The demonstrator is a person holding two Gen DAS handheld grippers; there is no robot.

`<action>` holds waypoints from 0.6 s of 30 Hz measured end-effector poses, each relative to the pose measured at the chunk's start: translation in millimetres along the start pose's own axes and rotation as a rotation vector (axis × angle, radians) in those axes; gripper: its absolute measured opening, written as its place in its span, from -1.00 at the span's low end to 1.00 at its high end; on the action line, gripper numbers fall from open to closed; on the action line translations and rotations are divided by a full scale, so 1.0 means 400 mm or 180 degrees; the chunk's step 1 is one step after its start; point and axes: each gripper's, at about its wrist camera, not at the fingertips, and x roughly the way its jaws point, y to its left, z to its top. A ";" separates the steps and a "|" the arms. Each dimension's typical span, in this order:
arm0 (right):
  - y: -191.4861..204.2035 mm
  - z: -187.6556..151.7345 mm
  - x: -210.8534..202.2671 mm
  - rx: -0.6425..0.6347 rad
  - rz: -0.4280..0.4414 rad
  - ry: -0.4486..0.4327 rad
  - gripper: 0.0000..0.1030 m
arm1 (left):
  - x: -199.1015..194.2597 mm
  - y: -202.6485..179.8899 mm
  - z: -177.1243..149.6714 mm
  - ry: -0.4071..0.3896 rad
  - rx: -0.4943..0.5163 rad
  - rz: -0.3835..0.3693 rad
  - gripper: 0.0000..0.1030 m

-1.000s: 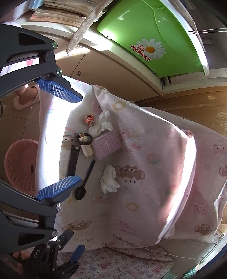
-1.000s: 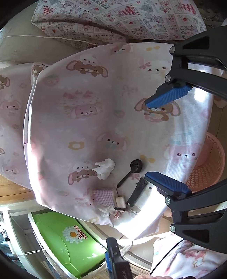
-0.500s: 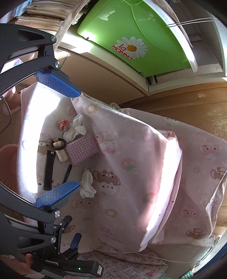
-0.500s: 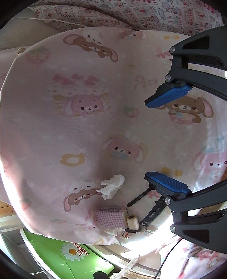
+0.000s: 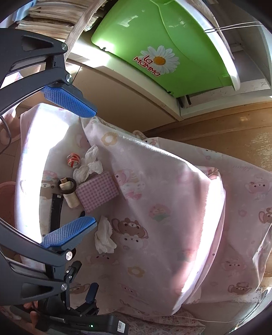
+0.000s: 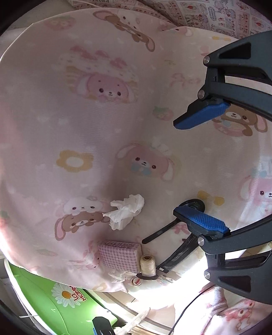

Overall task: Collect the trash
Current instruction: 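Move both open grippers back toward the items on the chair, then grasp the black spoon with the right gripper while the left gripper approaches the clear wrapper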

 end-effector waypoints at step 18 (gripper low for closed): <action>0.177 0.046 0.086 -0.0449 0.0393 0.0116 0.51 | 0.039 0.057 -0.006 0.0047 -0.0206 0.0049 0.84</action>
